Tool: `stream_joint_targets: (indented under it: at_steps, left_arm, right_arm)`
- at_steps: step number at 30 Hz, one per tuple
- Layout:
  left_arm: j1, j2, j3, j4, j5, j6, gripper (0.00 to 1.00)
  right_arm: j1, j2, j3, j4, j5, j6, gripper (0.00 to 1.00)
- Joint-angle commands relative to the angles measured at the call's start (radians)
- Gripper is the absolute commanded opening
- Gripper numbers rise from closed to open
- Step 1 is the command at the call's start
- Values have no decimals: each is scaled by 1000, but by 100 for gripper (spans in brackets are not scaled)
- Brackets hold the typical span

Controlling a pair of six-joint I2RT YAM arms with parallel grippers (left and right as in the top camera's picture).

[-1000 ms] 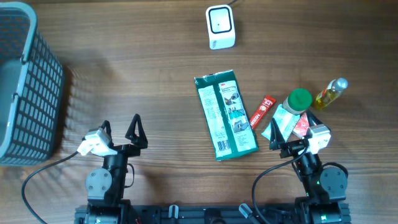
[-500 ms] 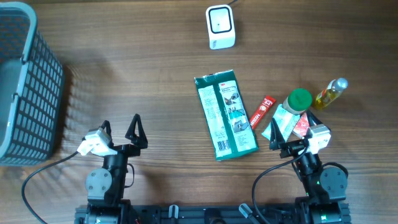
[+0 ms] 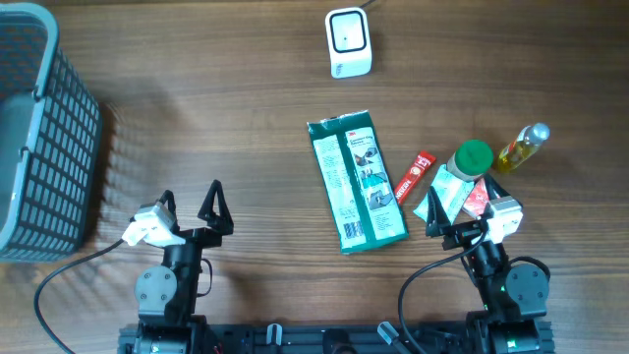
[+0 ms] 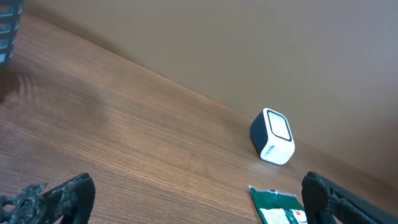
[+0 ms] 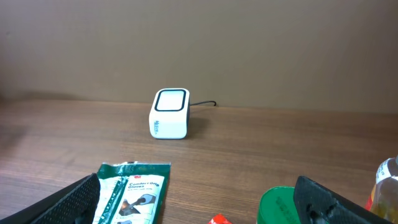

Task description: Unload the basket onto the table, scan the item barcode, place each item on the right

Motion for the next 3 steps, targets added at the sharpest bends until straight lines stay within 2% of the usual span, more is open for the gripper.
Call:
stream_joint_targets:
  at_steps: [1,3]
  left_arm:
    - [6,-9,-1,-6,4,-2,100]
    - [6,-9,-1,-6,4,-2,100]
  right_arm:
    - [-5,-5,-1,4,-17,14,100]
    - [-5,-5,-1,4,-17,14,100]
